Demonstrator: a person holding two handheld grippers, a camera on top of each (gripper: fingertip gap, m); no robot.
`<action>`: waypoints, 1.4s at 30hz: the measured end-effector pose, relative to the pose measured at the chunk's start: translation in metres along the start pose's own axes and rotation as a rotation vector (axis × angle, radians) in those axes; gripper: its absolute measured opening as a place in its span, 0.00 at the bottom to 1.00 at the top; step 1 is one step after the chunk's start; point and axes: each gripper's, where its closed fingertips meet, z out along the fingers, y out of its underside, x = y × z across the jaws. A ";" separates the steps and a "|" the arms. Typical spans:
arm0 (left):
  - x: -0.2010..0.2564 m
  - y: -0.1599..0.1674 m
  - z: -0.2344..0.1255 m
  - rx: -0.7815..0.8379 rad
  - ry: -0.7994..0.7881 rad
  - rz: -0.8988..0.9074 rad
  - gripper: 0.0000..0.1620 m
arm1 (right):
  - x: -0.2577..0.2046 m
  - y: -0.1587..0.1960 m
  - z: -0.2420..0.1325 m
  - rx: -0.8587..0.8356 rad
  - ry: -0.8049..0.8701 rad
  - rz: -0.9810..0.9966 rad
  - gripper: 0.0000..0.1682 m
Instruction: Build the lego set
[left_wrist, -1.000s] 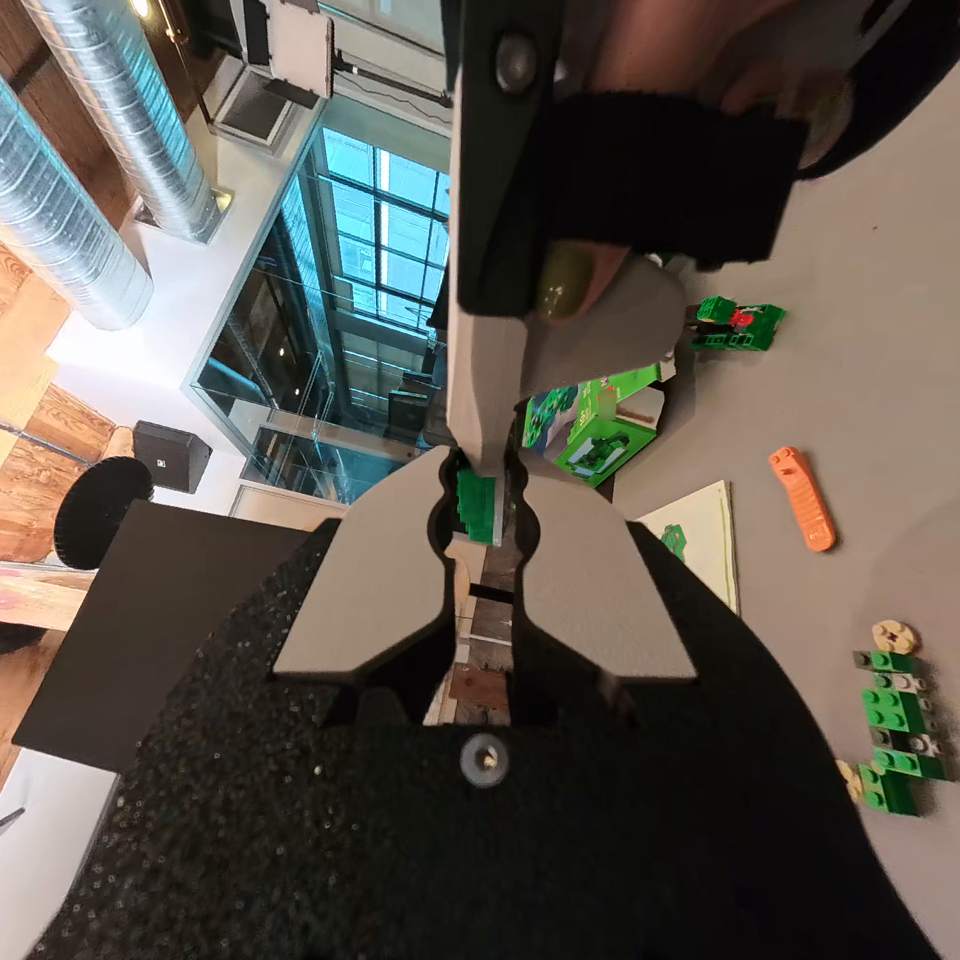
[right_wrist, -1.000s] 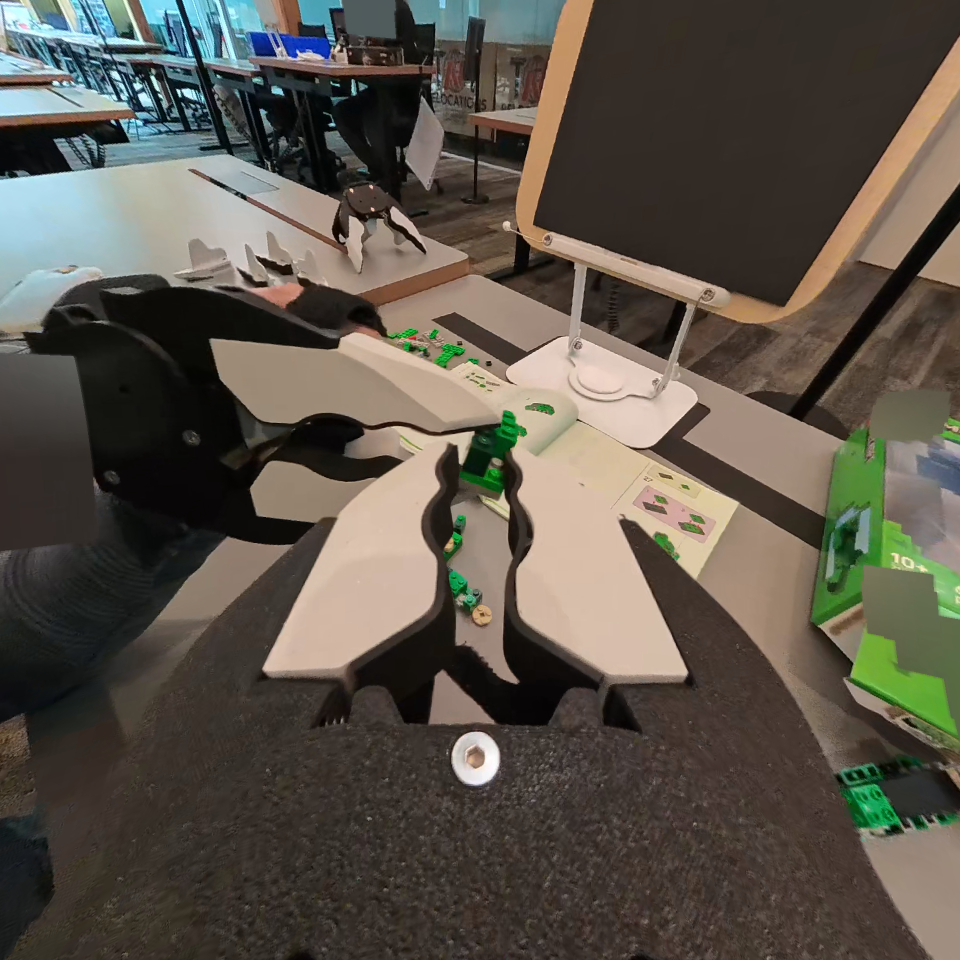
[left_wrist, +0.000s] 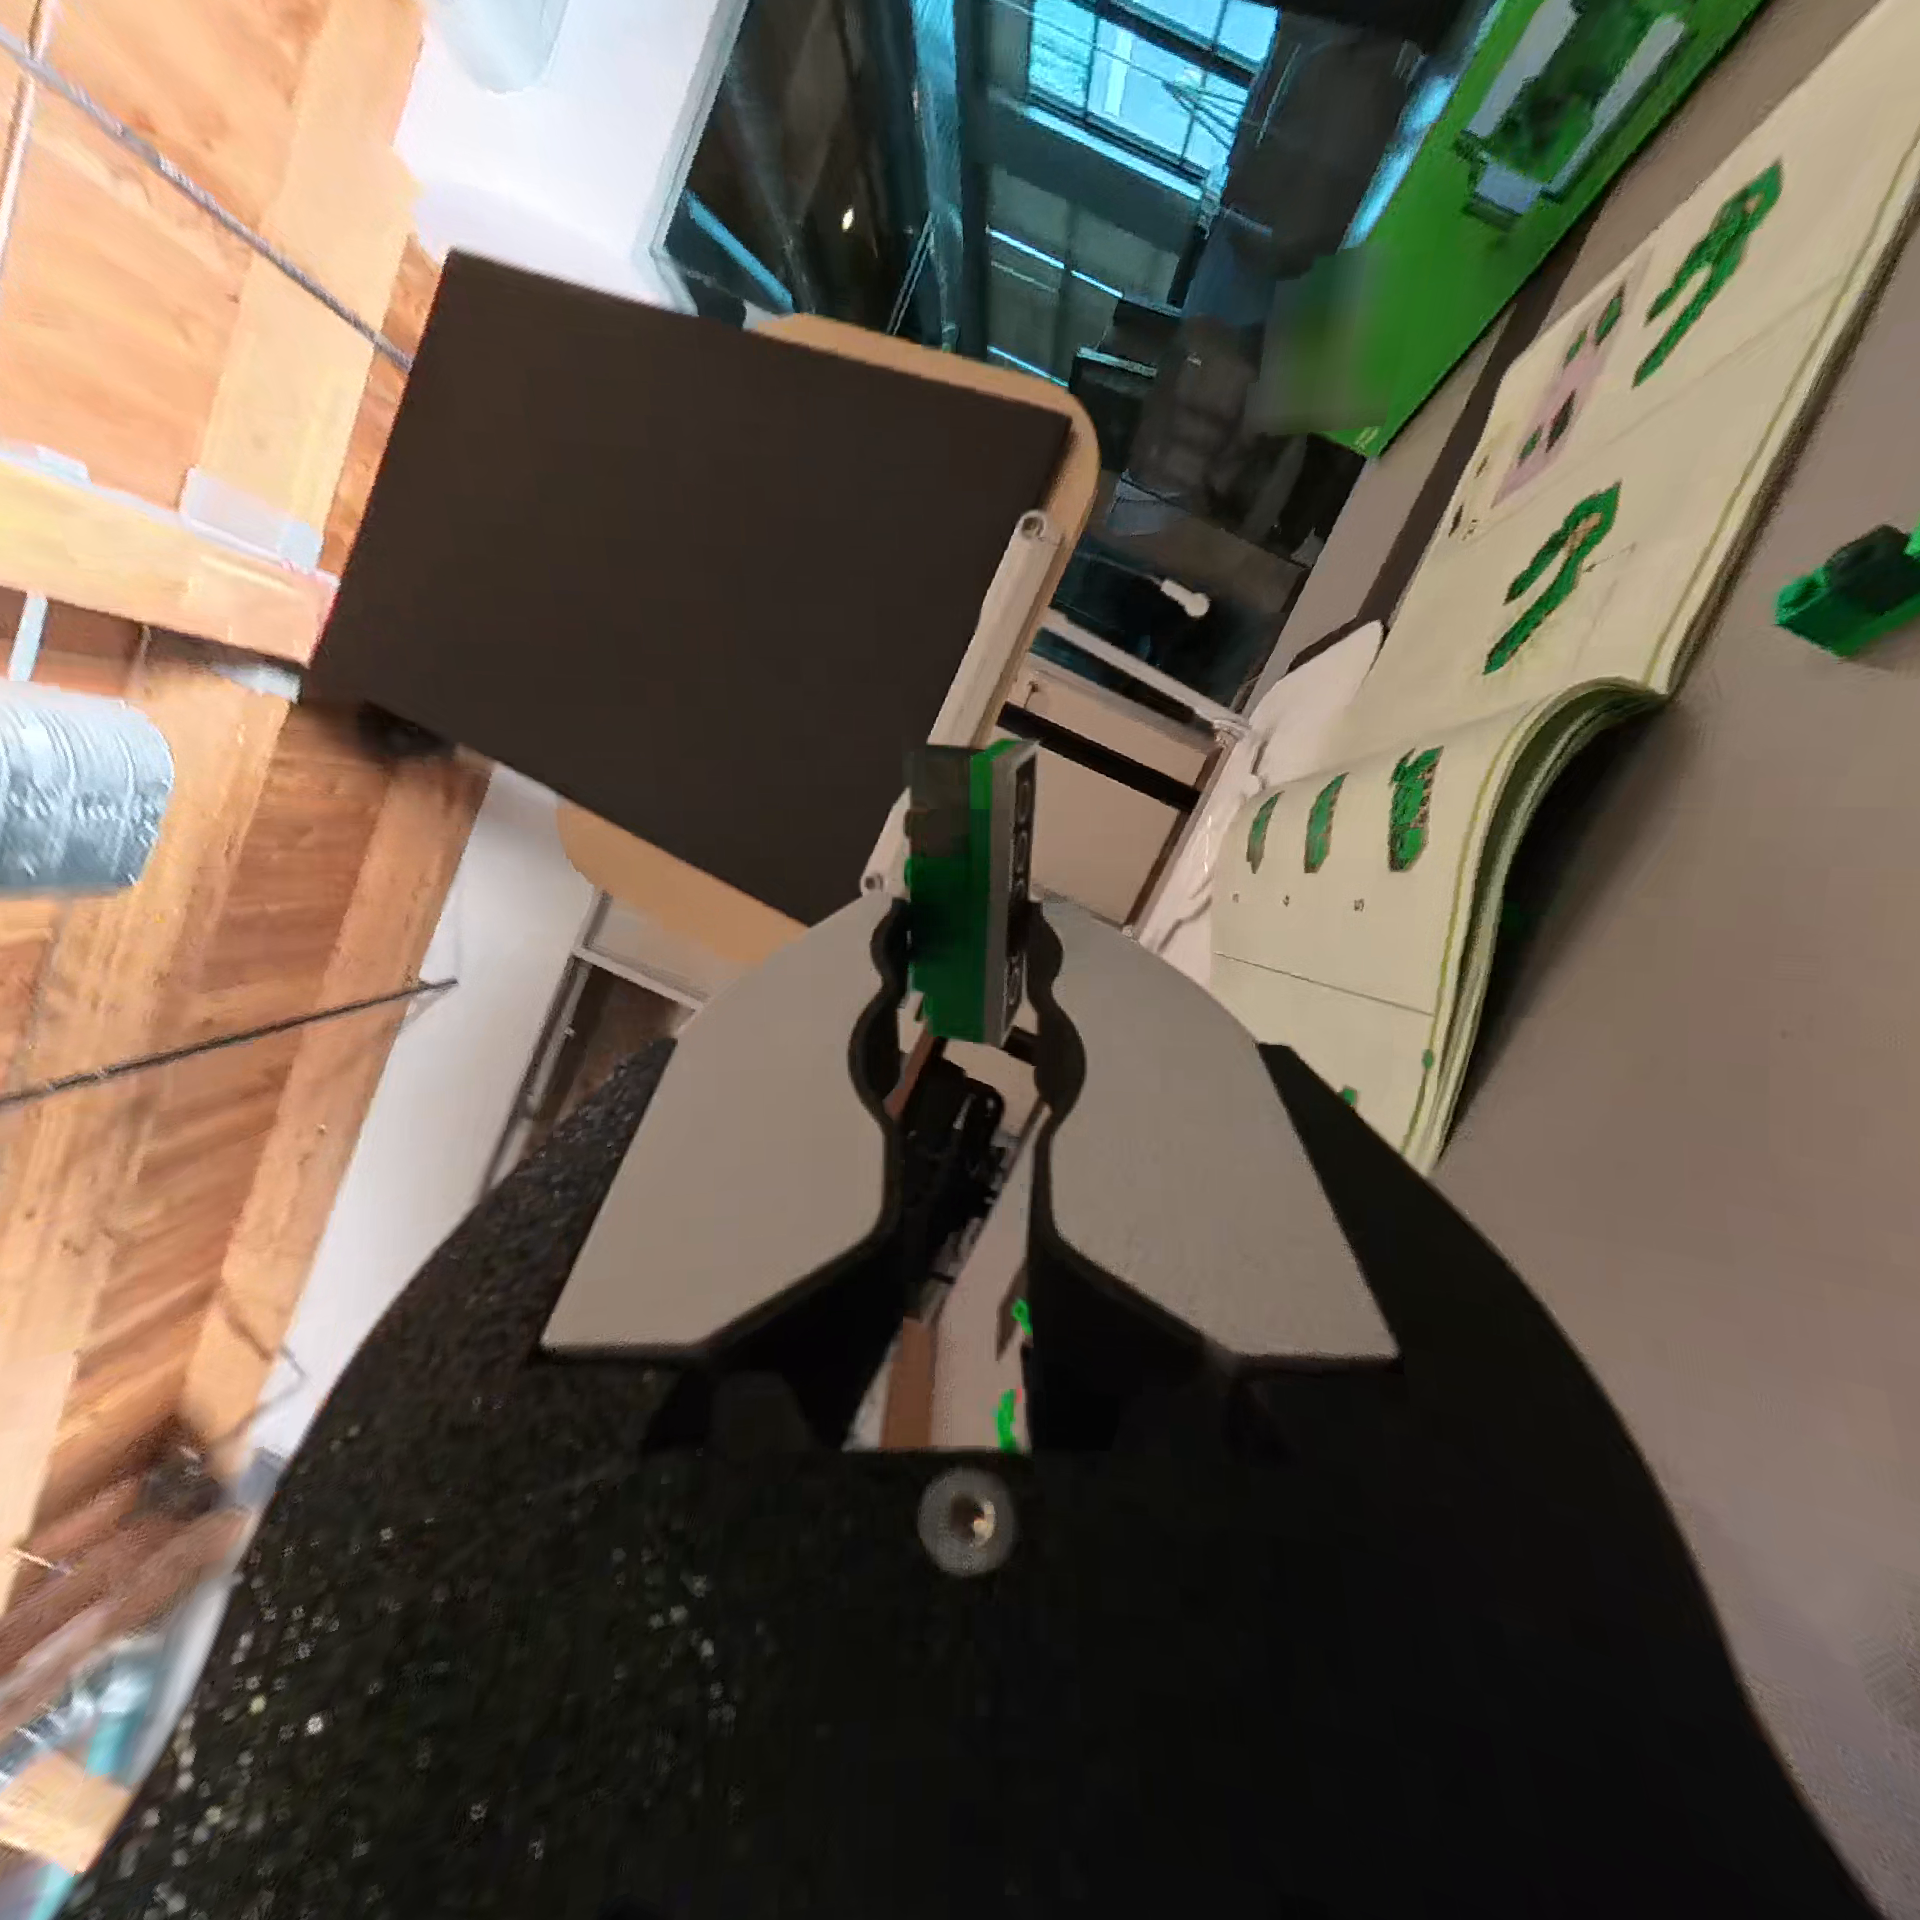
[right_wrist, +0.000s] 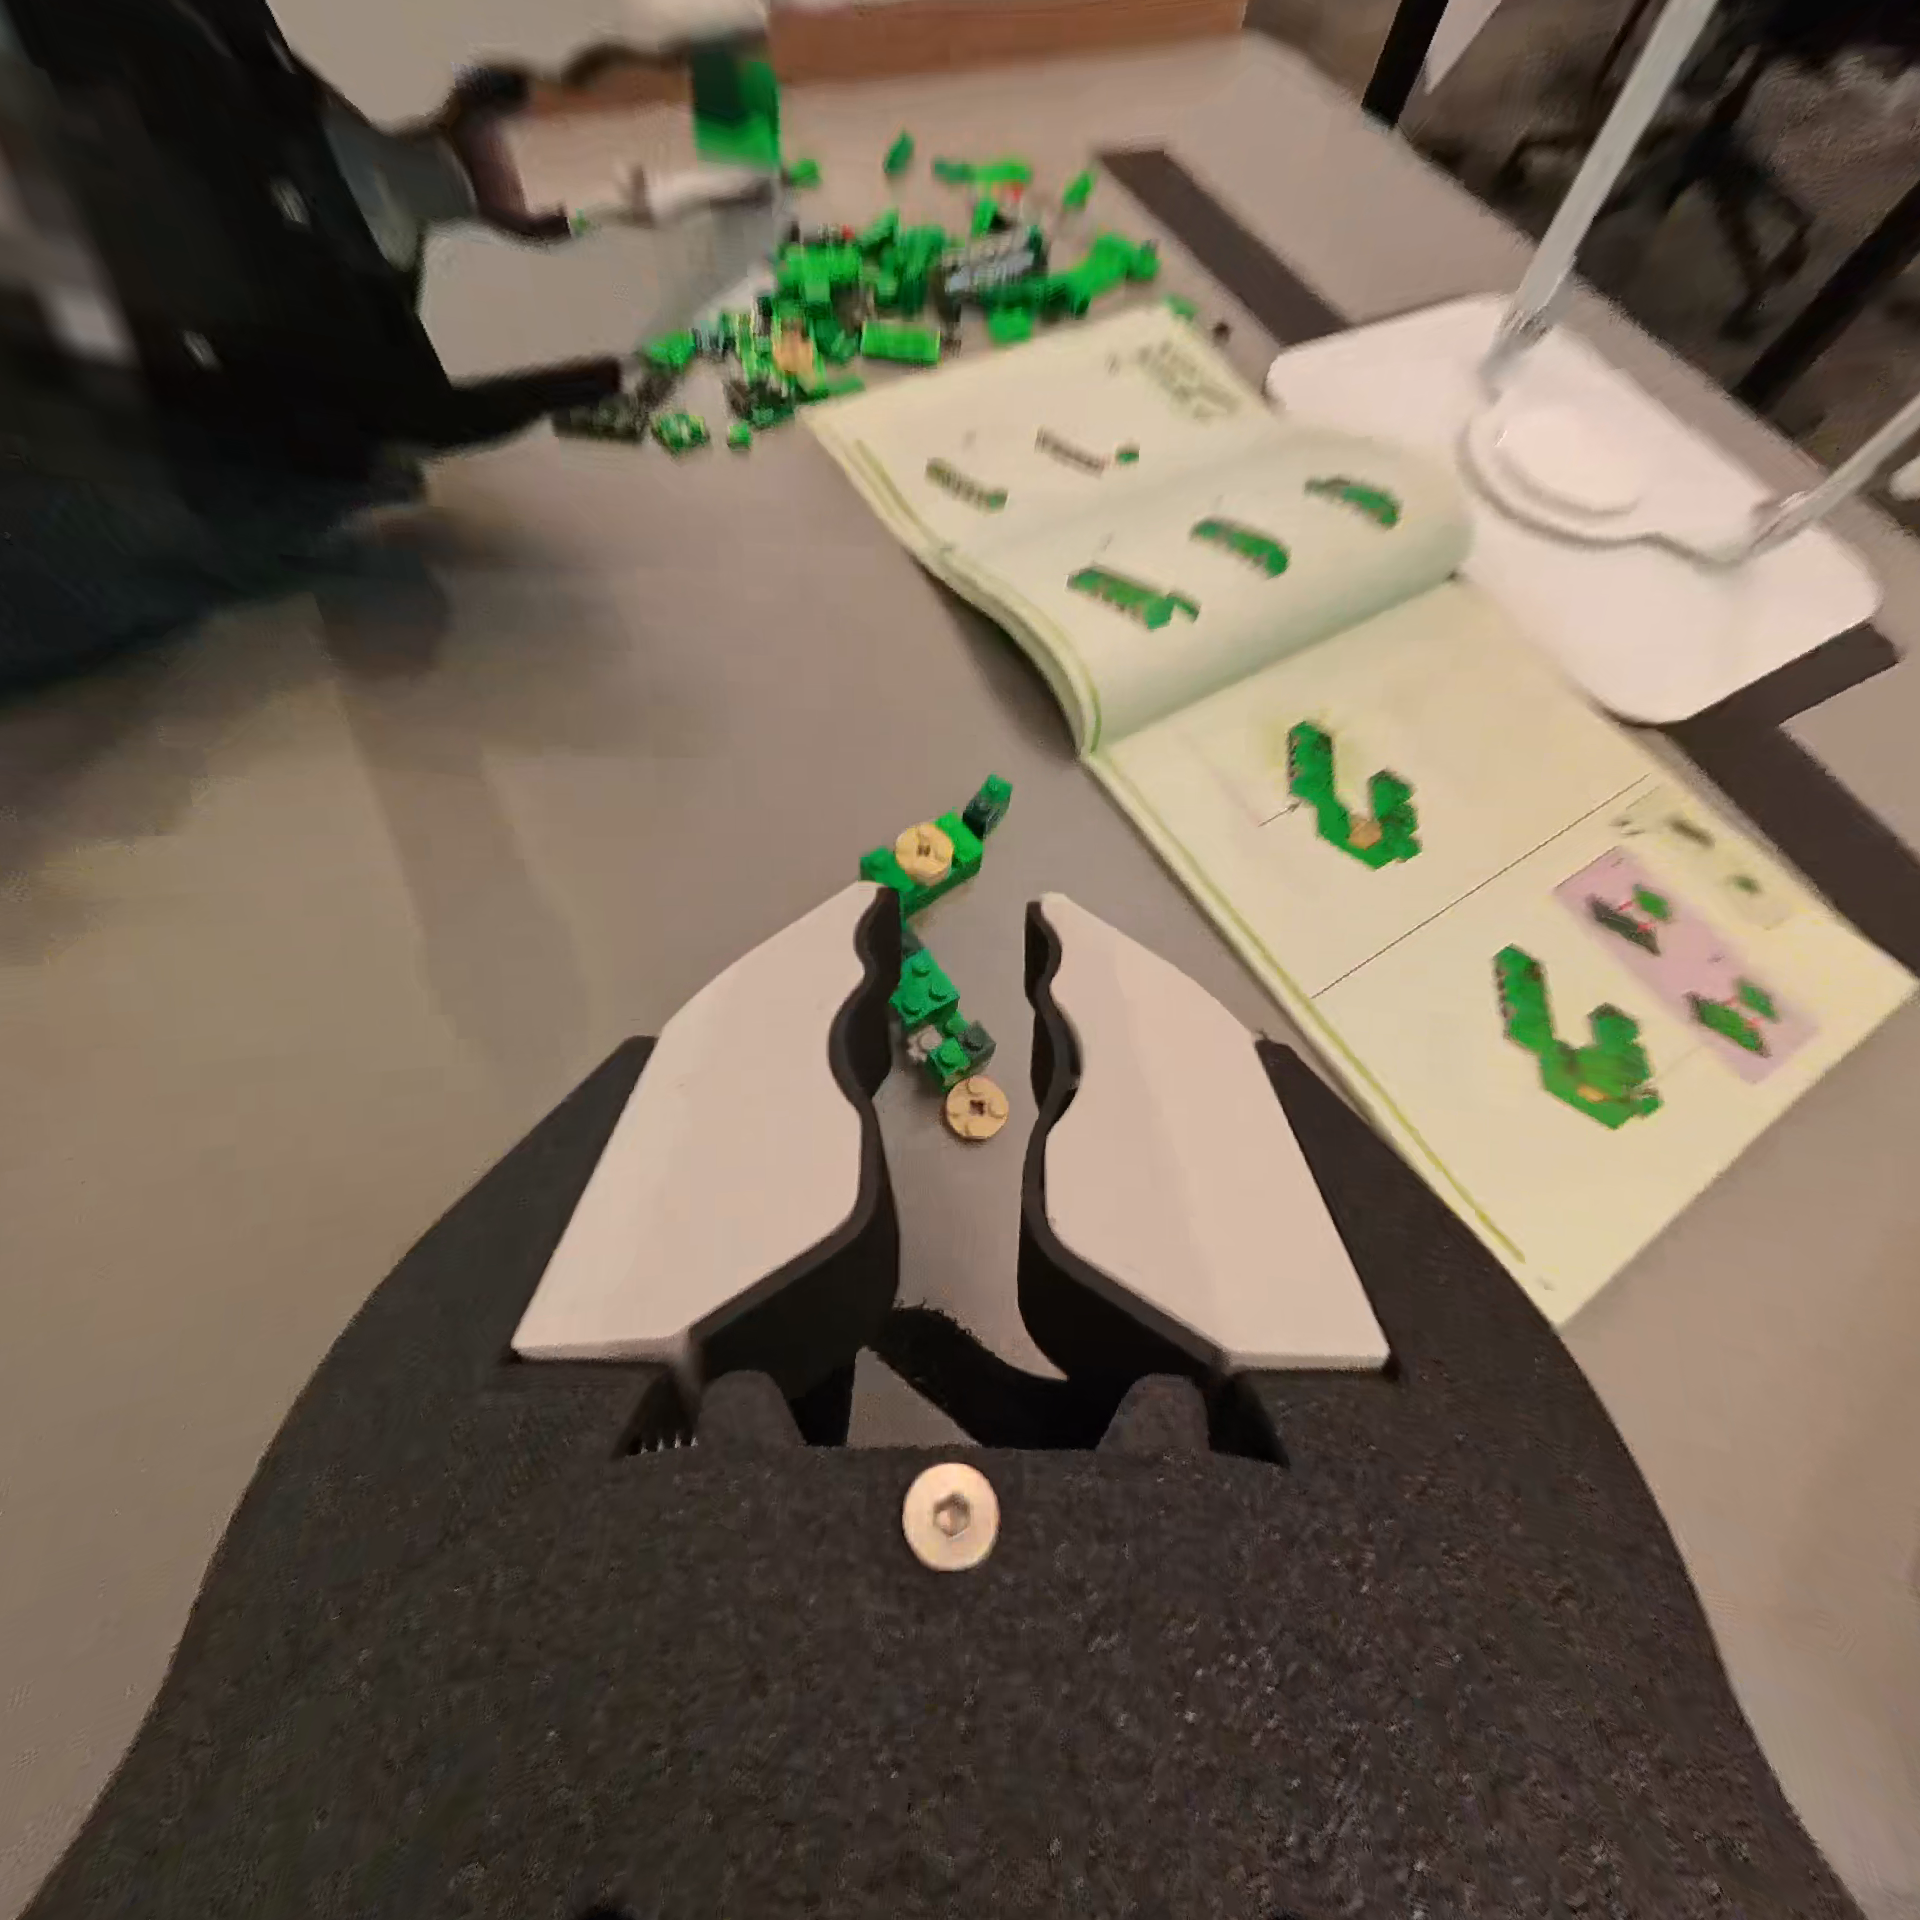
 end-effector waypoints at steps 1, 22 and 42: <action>-0.002 0.003 -0.002 0.008 -0.005 -0.050 0.13 | -0.002 0.004 0.005 -0.012 -0.001 -0.007 0.14; -0.007 0.021 -0.005 -0.028 -0.050 -0.207 0.13 | 0.033 -0.007 -0.030 0.541 0.482 -0.179 0.05; -0.009 0.012 -0.006 -0.249 -0.243 -0.322 0.13 | 0.042 -0.012 -0.035 0.639 0.409 -0.037 0.04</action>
